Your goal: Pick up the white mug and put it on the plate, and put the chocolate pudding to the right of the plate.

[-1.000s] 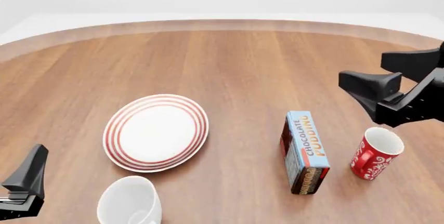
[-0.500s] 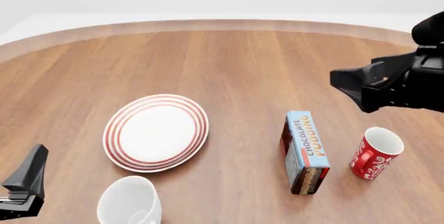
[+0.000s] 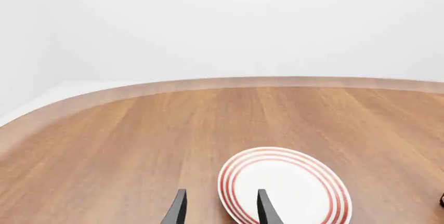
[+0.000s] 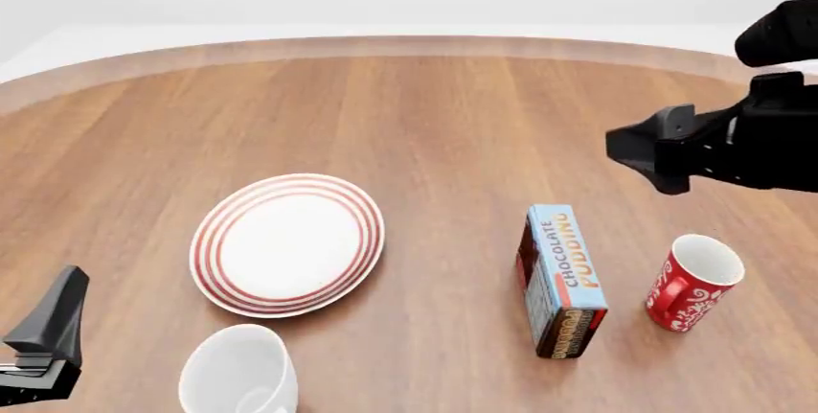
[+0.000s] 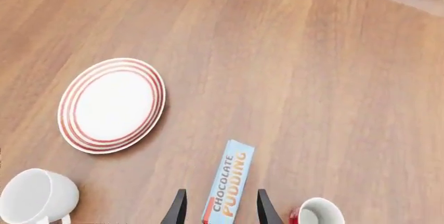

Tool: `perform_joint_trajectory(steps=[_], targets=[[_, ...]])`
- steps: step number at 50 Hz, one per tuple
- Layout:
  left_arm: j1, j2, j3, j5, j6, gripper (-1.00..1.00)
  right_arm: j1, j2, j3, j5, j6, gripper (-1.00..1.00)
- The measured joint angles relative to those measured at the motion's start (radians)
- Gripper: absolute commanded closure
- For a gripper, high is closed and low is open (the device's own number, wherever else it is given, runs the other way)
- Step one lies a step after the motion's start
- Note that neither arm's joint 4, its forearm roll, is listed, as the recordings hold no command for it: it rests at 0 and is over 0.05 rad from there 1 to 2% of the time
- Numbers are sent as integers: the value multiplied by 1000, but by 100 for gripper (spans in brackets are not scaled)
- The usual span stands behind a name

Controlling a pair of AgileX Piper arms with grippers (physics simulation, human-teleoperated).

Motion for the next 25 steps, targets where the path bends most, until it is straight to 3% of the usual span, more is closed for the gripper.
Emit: perform_joint_trajectory(steps=[25], targets=[[0,0,0,0,0,-100,-26,98,-71,59,78,-100]])
